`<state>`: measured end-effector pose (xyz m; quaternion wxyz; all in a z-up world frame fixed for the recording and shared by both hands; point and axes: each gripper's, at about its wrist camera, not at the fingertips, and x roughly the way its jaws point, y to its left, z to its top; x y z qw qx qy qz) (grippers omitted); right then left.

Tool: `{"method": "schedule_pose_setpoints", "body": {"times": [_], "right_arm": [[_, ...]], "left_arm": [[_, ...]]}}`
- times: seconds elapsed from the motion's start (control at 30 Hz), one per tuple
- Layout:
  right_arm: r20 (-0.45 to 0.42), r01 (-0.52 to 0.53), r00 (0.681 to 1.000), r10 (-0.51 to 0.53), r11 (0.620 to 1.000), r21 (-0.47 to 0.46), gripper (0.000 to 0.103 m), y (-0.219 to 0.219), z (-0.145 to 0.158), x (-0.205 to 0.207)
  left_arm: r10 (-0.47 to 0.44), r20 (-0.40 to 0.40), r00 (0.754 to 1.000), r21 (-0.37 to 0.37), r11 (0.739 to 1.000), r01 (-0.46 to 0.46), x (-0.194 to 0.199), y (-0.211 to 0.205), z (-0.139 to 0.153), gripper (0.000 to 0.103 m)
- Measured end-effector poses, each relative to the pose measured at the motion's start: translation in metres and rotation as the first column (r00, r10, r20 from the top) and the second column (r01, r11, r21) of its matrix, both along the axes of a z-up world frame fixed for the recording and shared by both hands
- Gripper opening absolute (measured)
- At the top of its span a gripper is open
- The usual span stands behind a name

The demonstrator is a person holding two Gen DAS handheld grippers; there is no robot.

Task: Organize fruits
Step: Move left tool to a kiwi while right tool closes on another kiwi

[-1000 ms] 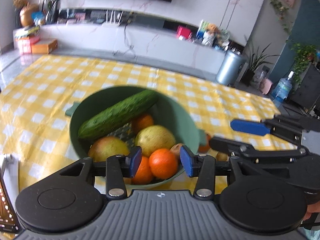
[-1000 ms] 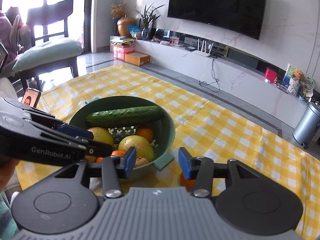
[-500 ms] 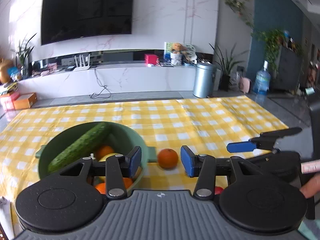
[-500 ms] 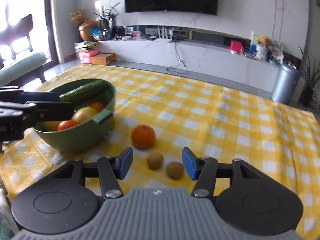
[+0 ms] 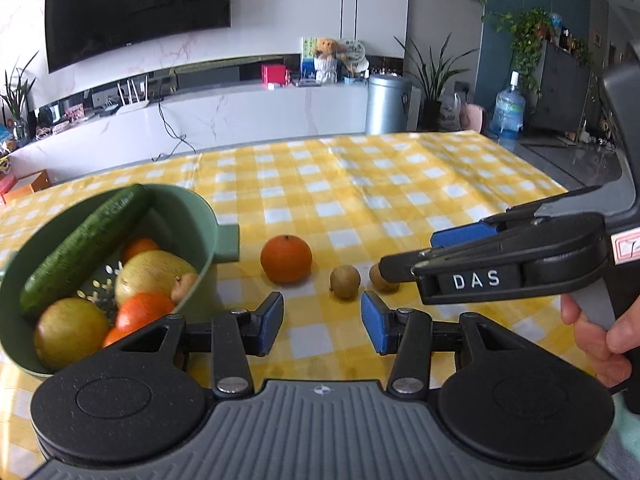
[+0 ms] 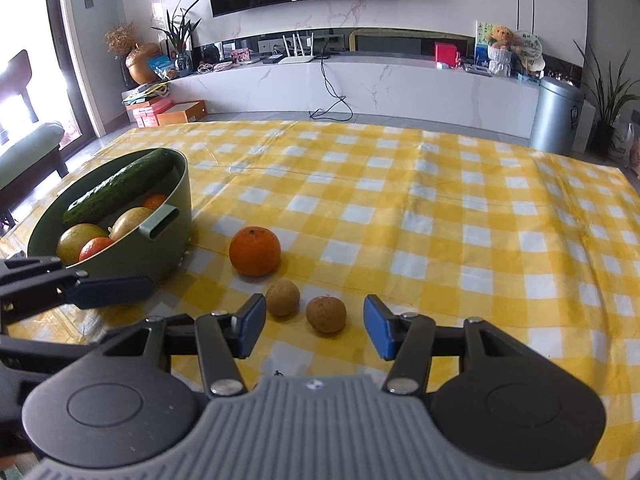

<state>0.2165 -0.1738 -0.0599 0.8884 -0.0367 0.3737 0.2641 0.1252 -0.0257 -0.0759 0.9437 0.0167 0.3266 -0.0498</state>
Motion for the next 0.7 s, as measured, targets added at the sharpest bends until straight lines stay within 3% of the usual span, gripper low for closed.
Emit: {"method": "schedule_pose_setpoints", "body": {"times": [0.17,0.33,0.7], "right_arm": [[-0.02,-0.013,1.0,0.013,0.999,-0.033,0.033,0.009,-0.013,0.014],[-0.063,0.001,0.998,-0.003,1.0,-0.031,0.03,0.006,-0.022,0.024],[-0.145,0.046,0.989,-0.036,0.997,0.069,0.029,-0.005,-0.027,0.038]], "left_arm": [[-0.007,-0.001,1.0,0.036,0.999,0.007,0.006,-0.005,-0.007,0.053],[-0.032,-0.012,0.999,0.07,0.997,0.033,0.019,-0.011,-0.011,0.05],[-0.078,-0.029,0.997,0.04,0.996,0.079,0.045,-0.01,-0.025,0.046]]}}
